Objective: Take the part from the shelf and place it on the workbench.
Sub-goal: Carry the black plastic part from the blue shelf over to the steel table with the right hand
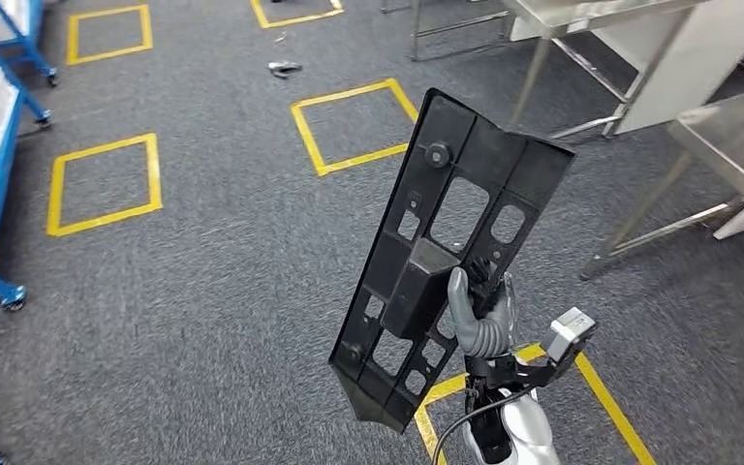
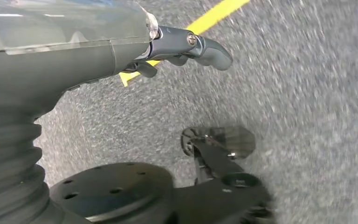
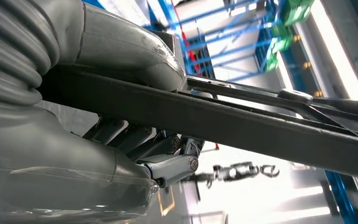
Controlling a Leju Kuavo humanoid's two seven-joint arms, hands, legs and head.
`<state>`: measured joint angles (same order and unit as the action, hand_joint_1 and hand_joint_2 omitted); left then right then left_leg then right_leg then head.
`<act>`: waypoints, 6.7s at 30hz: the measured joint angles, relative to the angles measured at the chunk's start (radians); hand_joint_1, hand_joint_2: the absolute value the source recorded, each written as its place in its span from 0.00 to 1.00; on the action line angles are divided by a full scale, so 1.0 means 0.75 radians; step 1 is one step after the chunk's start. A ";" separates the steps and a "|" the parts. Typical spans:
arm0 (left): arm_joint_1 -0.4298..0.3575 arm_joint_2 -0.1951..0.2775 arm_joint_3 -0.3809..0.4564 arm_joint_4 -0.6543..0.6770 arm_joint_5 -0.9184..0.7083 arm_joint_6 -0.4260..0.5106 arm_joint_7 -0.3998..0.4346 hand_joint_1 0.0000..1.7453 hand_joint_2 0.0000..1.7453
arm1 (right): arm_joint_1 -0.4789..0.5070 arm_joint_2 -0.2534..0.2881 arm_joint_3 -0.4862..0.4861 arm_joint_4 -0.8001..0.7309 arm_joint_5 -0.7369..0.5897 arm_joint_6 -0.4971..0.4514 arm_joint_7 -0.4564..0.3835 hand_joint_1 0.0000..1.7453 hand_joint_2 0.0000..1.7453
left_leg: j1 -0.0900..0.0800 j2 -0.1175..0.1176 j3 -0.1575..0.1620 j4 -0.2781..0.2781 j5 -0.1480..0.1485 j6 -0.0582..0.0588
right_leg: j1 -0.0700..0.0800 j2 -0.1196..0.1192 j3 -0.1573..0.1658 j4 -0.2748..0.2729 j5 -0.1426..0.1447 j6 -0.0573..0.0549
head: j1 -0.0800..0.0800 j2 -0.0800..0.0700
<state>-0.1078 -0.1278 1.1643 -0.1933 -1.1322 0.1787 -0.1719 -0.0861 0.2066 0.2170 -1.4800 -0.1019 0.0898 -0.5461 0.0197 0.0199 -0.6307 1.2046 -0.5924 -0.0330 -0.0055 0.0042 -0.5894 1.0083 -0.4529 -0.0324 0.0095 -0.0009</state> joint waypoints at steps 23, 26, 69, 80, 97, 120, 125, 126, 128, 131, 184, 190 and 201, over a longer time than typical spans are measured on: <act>0.001 0.007 -0.005 -0.003 -0.003 -0.004 -0.005 0.00 1.00 | 0.014 0.004 -0.002 -0.056 0.037 -0.042 -0.006 1.00 1.00 | -0.004 0.079 0.120 -0.254 0.132 0.041 | 0.005 -0.101 -0.028 0.045 -0.002 0.059 | 0.013 0.000; -0.002 0.007 -0.005 -0.003 -0.003 -0.003 -0.008 0.00 1.00 | 0.015 0.006 -0.001 -0.064 0.067 -0.051 -0.013 1.00 1.00 | -0.010 0.116 0.132 -0.262 0.123 0.019 | 0.013 -0.074 -0.025 0.023 -0.003 0.038 | 0.012 0.000; 0.004 -0.003 -0.051 -0.004 -0.034 -0.034 0.026 0.00 1.00 | -0.095 -0.118 0.448 -0.475 0.325 -0.163 -0.096 1.00 1.00 | 0.003 -0.118 0.088 -0.207 0.130 0.025 | 0.001 0.131 -0.036 0.039 0.012 0.032 | 0.019 0.000; 0.007 -0.007 -0.050 -0.004 -0.031 -0.039 0.013 0.00 1.00 | -0.122 -0.144 0.475 -0.435 0.303 -0.174 -0.095 1.00 1.00 | -0.002 0.034 0.106 -0.249 0.139 0.077 | -0.009 -0.003 -0.209 0.362 -0.106 0.096 | 0.039 0.000; 0.010 -0.011 -0.049 -0.004 -0.030 -0.033 0.044 0.00 1.00 | -0.163 -0.153 0.506 -0.388 0.242 -0.226 -0.097 1.00 1.00 | 0.002 -0.017 -0.002 -0.057 0.101 0.010 | -0.005 0.015 0.010 -0.003 0.000 0.028 | 0.031 0.000; 0.006 -0.018 -0.049 -0.004 -0.029 -0.035 0.058 0.00 1.00 | -0.182 -0.165 0.530 -0.362 0.217 -0.266 -0.099 1.00 1.00 | -0.002 -0.021 0.269 -0.188 0.015 0.025 | 0.012 0.001 -0.082 0.014 0.075 0.014 | 0.030 0.000; 0.009 -0.018 -0.048 -0.004 -0.017 -0.053 0.054 0.00 1.00 | -0.179 -0.165 0.536 -0.361 0.217 -0.267 -0.099 1.00 1.00 | 0.000 -0.022 0.037 0.076 -0.137 0.010 | 0.013 0.012 -0.013 0.003 0.027 -0.001 | 0.024 0.000; 0.011 -0.018 -0.048 -0.004 -0.017 -0.054 0.054 0.00 1.00 | -0.178 -0.165 0.537 -0.360 0.217 -0.267 -0.099 1.00 1.00 | 0.000 -0.022 0.024 0.040 -0.114 0.009 | 0.013 0.017 0.002 0.003 0.016 0.000 | 0.024 0.000; 0.014 -0.017 -0.047 -0.004 -0.016 -0.055 0.055 0.00 1.00 | -0.178 -0.165 0.538 -0.360 0.217 -0.268 -0.099 1.00 1.00 | -0.001 -0.023 0.034 -0.108 0.036 0.016 | 0.015 0.021 0.030 0.007 -0.006 0.006 | 0.025 0.000; 0.013 -0.016 -0.046 -0.004 -0.018 -0.055 0.060 0.00 1.00 | -0.177 -0.166 0.539 -0.358 0.217 -0.269 -0.099 1.00 1.00 | -0.011 -0.024 0.046 -0.227 0.166 0.040 | 0.020 0.027 0.041 0.017 -0.028 0.025 | 0.025 0.000; 0.001 -0.019 -0.045 -0.004 -0.031 -0.051 0.075 0.00 1.00 | -0.170 -0.170 0.539 -0.377 0.204 -0.256 -0.098 1.00 1.00 | -0.007 0.030 0.188 -0.179 0.007 0.016 | 0.006 -0.043 -0.011 0.003 0.016 0.014 | 0.030 0.000; 0.016 -0.019 -0.044 -0.004 -0.024 -0.050 0.071 0.00 1.00 | -0.161 -0.168 0.539 -0.378 0.203 -0.252 -0.104 1.00 1.00 | -0.006 -0.016 -0.070 0.041 0.110 0.018 | 0.020 0.019 0.094 0.001 -0.073 0.000 | 0.025 0.000; 0.014 -0.013 -0.041 -0.005 -0.017 -0.044 0.061 0.00 1.00 | -0.159 -0.163 0.539 -0.390 0.219 -0.258 -0.119 1.00 1.00 | -0.015 -0.024 0.113 -0.283 0.183 0.082 | 0.000 0.011 -0.037 0.301 -0.143 0.080 | 0.039 0.000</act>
<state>-0.0972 -0.1375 1.1332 -0.1972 -1.1447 0.1458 -0.1260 -0.2055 0.0843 0.6214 -1.7724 0.0628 -0.1034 -0.6350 0.0086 0.0017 -0.5462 0.9926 -0.4554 0.0287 -0.0052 0.0125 -0.6172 1.2338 -0.5604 0.0273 0.0384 -0.0008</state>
